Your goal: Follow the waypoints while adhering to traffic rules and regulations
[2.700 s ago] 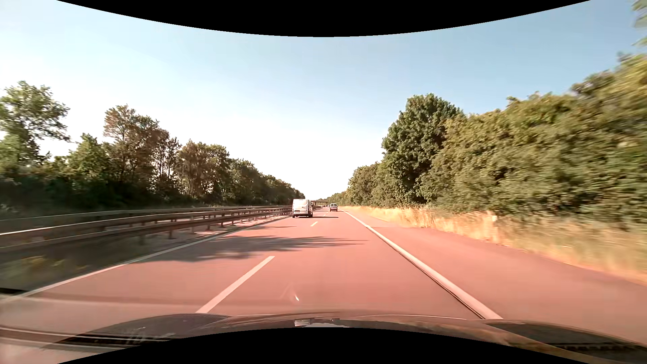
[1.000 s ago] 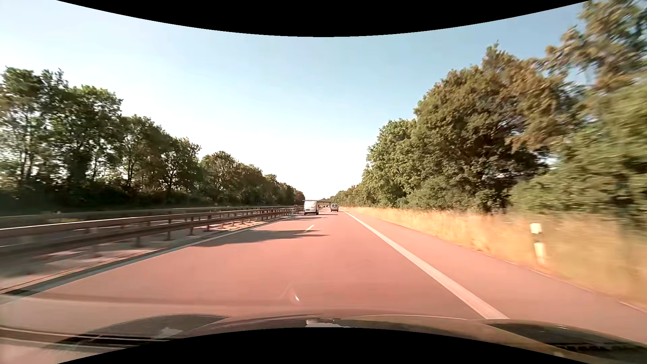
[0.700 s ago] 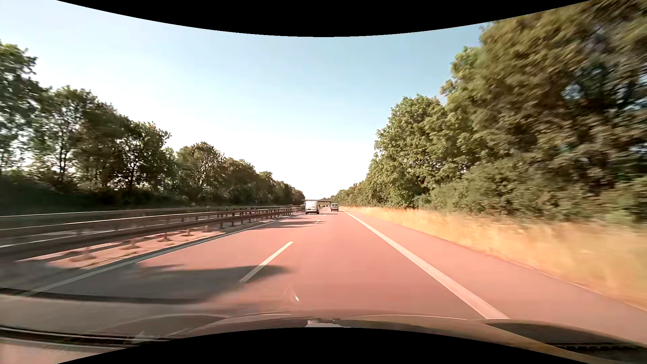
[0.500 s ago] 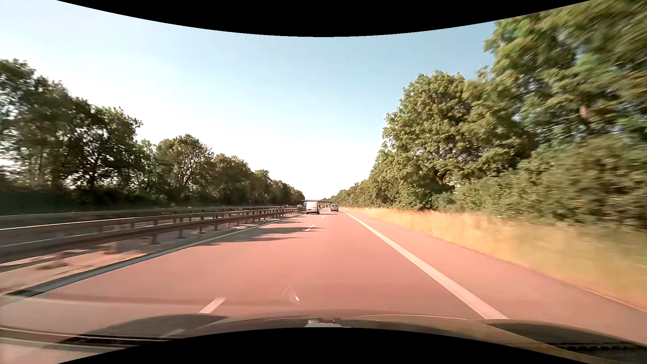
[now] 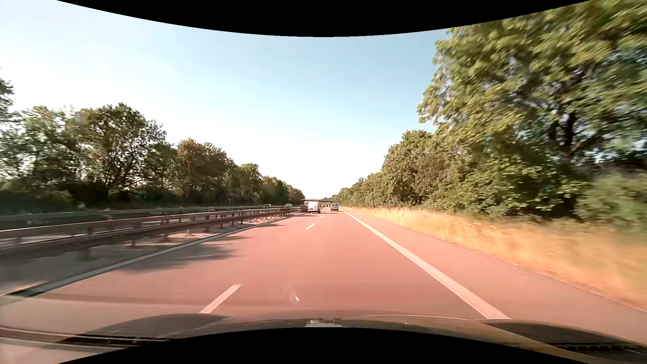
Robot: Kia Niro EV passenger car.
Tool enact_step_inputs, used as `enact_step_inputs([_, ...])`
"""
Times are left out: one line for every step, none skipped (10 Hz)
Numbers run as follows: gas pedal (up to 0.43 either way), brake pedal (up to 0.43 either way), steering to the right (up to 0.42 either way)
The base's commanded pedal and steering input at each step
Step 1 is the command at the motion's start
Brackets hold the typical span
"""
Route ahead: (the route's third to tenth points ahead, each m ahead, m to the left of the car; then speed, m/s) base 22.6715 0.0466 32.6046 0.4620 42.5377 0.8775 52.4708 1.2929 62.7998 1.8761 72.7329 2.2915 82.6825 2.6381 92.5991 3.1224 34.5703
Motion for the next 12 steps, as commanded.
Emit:
enact_step_inputs([0.358,0.006,-0.002])
enact_step_inputs([0.358,0.006,-0.002])
enact_step_inputs([0.358,0.006,-0.002])
enact_step_inputs([0.358,0.006,-0.002])
enact_step_inputs([0.358,0.006,-0.001])
enact_step_inputs([0.358,0.006,-0.002])
enact_step_inputs([0.358,0.006,-0.001])
enact_step_inputs([0.358,0.006,-0.001])
enact_step_inputs([0.358,0.006,-0.002])
enact_step_inputs([0.358,0.006,-0.002])
enact_step_inputs([0.358,0.006,-0.002])
enact_step_inputs([0.358,0.006,-0.002])
